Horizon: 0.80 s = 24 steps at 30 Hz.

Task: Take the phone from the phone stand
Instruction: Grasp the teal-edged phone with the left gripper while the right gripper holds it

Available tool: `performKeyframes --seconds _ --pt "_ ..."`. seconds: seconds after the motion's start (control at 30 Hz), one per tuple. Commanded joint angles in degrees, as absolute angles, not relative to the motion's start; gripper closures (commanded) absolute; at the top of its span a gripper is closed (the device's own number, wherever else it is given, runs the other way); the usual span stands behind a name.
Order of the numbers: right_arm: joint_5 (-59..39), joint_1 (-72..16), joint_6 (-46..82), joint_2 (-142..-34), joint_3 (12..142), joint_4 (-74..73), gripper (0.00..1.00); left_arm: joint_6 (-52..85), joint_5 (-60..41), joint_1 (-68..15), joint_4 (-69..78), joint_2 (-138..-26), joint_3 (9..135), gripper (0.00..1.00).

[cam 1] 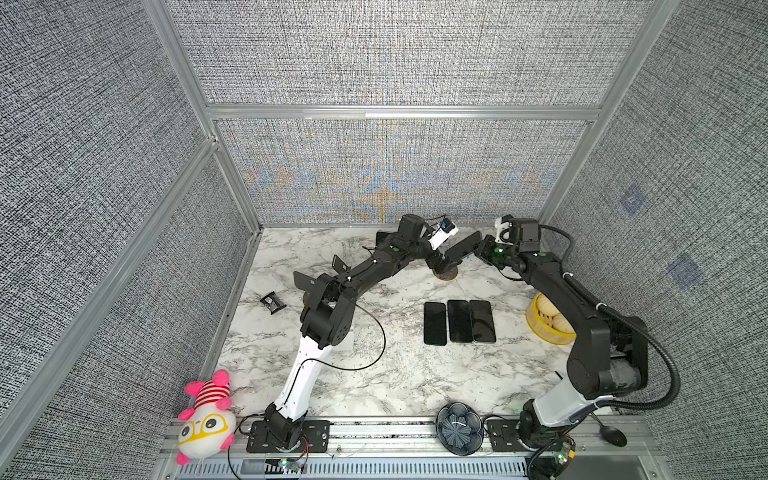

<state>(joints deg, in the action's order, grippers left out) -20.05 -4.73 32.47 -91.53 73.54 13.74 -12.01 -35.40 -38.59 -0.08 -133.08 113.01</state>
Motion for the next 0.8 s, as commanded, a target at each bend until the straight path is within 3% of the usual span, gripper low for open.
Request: performKeyframes --seconds 0.0,0.2,0.47,0.77 --pt "-22.35 -4.77 27.25 -89.53 75.12 17.51 0.90 -13.81 -39.01 -38.60 -3.33 -131.01 112.80 0.01" --pt "-26.36 -4.88 22.25 -85.70 75.73 23.97 0.93 -15.26 -39.21 -39.37 -3.63 -125.73 106.87 0.01" --pt "-32.81 -5.46 22.10 -81.09 72.36 22.16 0.93 -16.59 -33.70 -41.93 -4.77 -125.42 106.42 0.01" --pt "-33.40 -5.74 21.45 -81.00 71.02 23.11 0.93 -16.23 -33.24 -42.54 -2.31 -124.11 104.65 0.01"
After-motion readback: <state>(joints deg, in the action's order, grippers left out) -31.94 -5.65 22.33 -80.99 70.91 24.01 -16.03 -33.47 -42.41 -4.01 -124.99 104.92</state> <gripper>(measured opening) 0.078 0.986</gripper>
